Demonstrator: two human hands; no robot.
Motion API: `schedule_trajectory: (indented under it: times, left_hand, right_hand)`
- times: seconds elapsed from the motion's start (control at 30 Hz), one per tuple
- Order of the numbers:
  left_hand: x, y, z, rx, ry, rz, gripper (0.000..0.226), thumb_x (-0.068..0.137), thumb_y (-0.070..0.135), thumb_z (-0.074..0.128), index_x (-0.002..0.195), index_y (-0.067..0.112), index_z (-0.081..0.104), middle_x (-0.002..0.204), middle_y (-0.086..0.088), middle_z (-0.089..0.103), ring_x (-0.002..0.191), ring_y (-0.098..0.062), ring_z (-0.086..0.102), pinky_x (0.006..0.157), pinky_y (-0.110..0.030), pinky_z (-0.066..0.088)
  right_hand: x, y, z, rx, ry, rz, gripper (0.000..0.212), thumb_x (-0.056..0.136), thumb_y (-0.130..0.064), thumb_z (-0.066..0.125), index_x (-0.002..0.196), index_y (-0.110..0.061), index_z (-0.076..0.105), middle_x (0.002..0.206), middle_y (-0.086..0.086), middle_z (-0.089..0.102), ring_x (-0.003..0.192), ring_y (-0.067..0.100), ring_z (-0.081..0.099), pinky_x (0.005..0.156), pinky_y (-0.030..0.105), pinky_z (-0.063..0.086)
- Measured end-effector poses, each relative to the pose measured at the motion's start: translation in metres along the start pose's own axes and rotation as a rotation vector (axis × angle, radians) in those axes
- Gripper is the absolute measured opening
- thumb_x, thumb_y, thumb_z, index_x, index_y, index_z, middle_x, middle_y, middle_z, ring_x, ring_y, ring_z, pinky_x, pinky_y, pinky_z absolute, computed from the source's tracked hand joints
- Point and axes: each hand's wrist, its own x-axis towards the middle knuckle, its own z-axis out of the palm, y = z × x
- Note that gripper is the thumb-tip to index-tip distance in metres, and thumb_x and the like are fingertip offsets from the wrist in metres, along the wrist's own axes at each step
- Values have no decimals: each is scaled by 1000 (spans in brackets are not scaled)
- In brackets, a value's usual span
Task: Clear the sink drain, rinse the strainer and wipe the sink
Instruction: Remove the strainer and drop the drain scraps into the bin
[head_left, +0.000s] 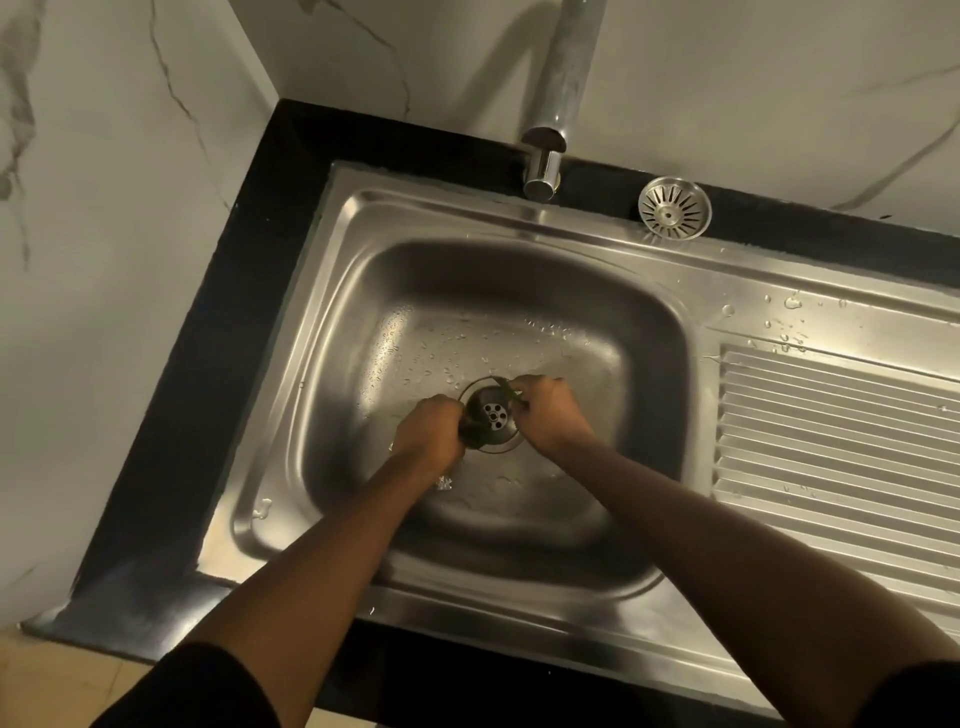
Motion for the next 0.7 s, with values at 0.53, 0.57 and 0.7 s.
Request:
schedule_trajectory:
  times: [0.53,0.57,0.7]
  left_hand:
    - [-17,-31,-40,79,-194,-60,16,85,10,80,84,24,71,105,-5,77,90,-25,69,81,-34,57]
    - [-18,-30,-38,79,-190,-57,16,85,10,80,84,23,70,105,-6,77,90,-25,69,80,-34,57]
    - [-19,-27,-30,152,-137,-32,18,86,12,76,104,14,76,111,-9,75,102,-30,72,85,-37,58]
  right_hand:
    - [17,-38,74,278,53,359,44,94,-35,74,127,-8,64,122,13,72,113,32,68,79,29,47]
    - [17,-38,76,292,68,389,47,93,-35,74,130,-8,63,124,13,71,115,32,68,81,29,47]
    - [16,-40,82,299,96,374,36,94,-28,73,125,-11,69,117,11,75,109,30,71,78,25,44]
